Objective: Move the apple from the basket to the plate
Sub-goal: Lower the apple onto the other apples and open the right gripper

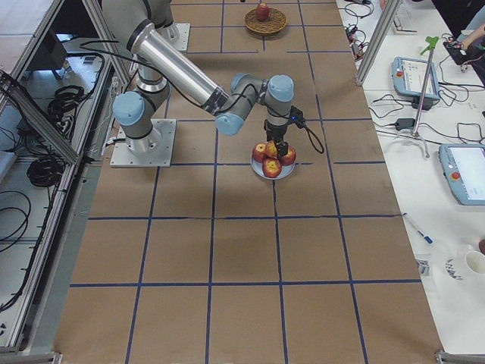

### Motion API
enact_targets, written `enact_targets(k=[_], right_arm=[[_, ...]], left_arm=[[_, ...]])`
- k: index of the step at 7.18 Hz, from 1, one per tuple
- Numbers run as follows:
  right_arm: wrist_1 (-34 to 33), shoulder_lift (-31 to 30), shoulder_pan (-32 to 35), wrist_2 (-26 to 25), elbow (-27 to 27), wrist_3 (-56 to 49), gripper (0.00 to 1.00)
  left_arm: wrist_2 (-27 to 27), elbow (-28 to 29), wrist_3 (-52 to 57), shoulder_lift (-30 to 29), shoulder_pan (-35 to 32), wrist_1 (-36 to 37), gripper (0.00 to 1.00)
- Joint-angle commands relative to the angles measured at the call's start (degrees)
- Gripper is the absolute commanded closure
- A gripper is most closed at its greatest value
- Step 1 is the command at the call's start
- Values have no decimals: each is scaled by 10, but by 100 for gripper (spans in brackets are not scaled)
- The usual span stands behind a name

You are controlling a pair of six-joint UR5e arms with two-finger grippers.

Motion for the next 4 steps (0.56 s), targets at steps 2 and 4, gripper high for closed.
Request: enact_targets(k=[2, 4], right_arm=[[42, -26, 4, 0, -47, 22, 0], [148, -77, 23, 7, -82, 93, 0]], left_arm=[[0, 0, 0, 0, 0, 0, 1], [0, 1, 0, 0, 0, 0, 1]])
